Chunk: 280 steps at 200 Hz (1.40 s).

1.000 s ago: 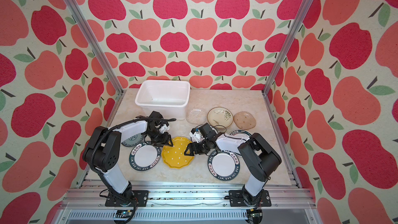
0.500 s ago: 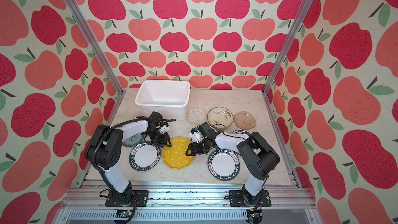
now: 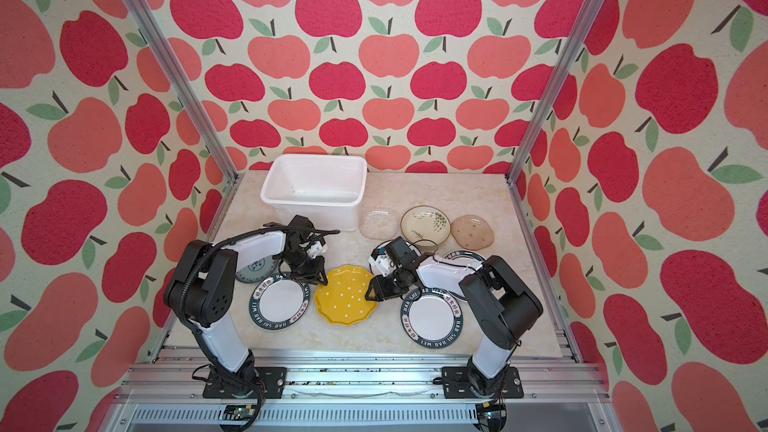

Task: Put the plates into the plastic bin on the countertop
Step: 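Lower both grippers onto opposite rims of the yellow dotted plate, then close both grippers on the yellow plate rims and tilt it up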

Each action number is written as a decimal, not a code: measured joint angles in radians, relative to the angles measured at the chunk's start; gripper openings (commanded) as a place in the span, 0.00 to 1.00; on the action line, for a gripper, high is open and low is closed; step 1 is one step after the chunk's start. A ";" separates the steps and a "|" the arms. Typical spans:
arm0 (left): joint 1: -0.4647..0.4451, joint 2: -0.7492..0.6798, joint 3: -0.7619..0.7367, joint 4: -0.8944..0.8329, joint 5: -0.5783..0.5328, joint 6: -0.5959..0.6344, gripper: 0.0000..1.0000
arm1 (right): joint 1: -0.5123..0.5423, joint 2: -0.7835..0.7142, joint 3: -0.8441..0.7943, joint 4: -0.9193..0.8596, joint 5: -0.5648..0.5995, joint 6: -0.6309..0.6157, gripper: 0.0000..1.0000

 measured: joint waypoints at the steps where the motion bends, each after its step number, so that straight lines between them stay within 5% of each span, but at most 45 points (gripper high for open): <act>1: 0.000 0.000 0.000 0.000 0.000 0.000 0.11 | 0.000 0.000 0.000 0.000 0.001 0.000 0.49; 57: 0.000 0.000 0.000 -0.008 0.020 0.007 0.00 | -0.001 -0.028 -0.025 0.029 0.022 0.001 0.52; 144: 0.007 -0.016 -0.003 -0.008 0.044 0.002 0.00 | -0.004 -0.070 -0.056 0.065 0.031 0.001 0.52; 212: 0.010 -0.074 -0.015 -0.008 0.026 -0.030 0.00 | -0.013 -0.073 -0.015 0.028 0.030 0.002 0.47; 280: 0.014 -0.114 -0.048 -0.008 0.006 -0.043 0.00 | -0.022 -0.051 0.031 -0.015 0.032 0.013 0.31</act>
